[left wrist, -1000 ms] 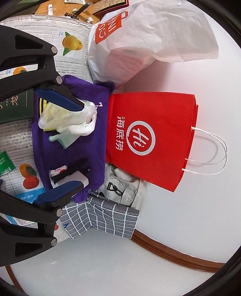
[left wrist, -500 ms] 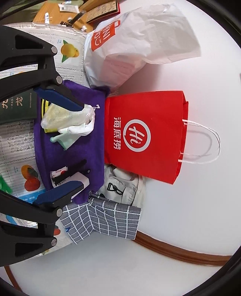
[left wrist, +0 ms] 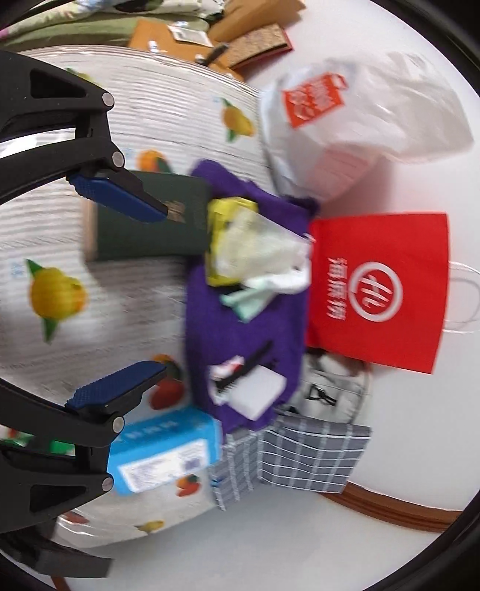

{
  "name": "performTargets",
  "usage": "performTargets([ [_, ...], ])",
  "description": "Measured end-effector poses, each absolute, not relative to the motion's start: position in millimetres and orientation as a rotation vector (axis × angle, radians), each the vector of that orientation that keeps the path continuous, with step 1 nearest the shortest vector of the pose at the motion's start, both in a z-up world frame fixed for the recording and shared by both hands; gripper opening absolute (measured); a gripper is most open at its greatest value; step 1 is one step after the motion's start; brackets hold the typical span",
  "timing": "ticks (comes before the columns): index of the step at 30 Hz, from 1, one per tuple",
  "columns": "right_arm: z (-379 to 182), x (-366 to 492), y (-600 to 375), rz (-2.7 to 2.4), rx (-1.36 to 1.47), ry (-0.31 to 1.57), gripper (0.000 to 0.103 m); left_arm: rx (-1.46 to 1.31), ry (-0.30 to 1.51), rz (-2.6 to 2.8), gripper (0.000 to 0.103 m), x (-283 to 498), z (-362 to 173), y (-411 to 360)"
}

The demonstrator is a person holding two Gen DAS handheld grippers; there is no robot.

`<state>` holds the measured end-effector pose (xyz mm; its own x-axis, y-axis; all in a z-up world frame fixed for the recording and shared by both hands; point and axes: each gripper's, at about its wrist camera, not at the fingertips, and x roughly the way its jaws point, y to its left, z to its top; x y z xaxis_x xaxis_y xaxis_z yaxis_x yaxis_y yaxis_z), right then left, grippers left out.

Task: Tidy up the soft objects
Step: 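Grasp the white cloth with the left gripper while the right gripper holds the green packet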

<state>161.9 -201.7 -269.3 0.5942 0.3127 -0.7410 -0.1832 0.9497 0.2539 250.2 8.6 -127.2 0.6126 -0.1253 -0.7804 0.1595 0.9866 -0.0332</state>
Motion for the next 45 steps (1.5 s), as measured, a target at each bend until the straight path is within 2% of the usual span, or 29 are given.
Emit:
performTargets([
  [5, -293.9, 152.7, -209.4, 0.262, 0.135, 0.888, 0.032, 0.041, 0.936, -0.156, 0.076, 219.9, -148.6, 17.1],
  [6, -294.0, 150.8, -211.7, 0.268, 0.146, 0.884, 0.035, 0.039, 0.945, -0.158, 0.076, 214.1, -153.3, 18.7],
  [7, -294.4, 149.6, -214.3, 0.271, 0.162, 0.886, 0.043, 0.038, 0.953, -0.161, 0.076, 211.1, -156.0, 19.4],
  [9, -296.0, 147.6, -215.0, 0.279, 0.166, 0.871, 0.047, 0.028, 0.971, -0.159, 0.076, 203.1, -163.3, 23.4],
  [11, -298.2, 148.9, -212.6, 0.262, 0.134, 0.85, 0.029, 0.011, 0.979, -0.161, 0.076, 194.1, -168.7, 28.4],
  [13, -294.8, 153.4, -217.6, 0.285, 0.184, 0.853, 0.02, 0.006, 0.972, -0.169, 0.076, 183.9, -174.4, 31.2],
  [15, -290.0, 156.9, -223.9, 0.328, 0.262, 0.85, 0.02, 0.012, 0.981, -0.191, 0.076, 174.0, -185.1, 30.8],
  [25, -289.8, 157.1, -230.4, 0.292, 0.262, 0.84, 0.02, 0.141, 0.985, -0.462, 0.076, 126.3, -234.6, -17.6],
  [34, -283.2, 126.7, -253.6, 0.26, 0.244, 0.825, 0.02, 0.159, 0.991, -0.576, 0.076, 112.8, -243.5, -45.1],
  [41, -291.5, 107.5, -297.6, 0.178, 0.282, 0.822, 0.02, 0.289, 0.983, -0.614, 0.076, 96.4, -254.9, -75.5],
  [43, -292.2, 103.1, -305.3, 0.162, 0.289, 0.817, 0.02, 0.355, 0.95, -0.589, 0.068, 90.8, -257.0, -84.8],
  [45, -293.4, 99.8, -311.8, 0.156, 0.301, 0.813, 0.02, 0.372, 0.926, -0.591, 0.041, 87.8, -255.2, -89.4],
])
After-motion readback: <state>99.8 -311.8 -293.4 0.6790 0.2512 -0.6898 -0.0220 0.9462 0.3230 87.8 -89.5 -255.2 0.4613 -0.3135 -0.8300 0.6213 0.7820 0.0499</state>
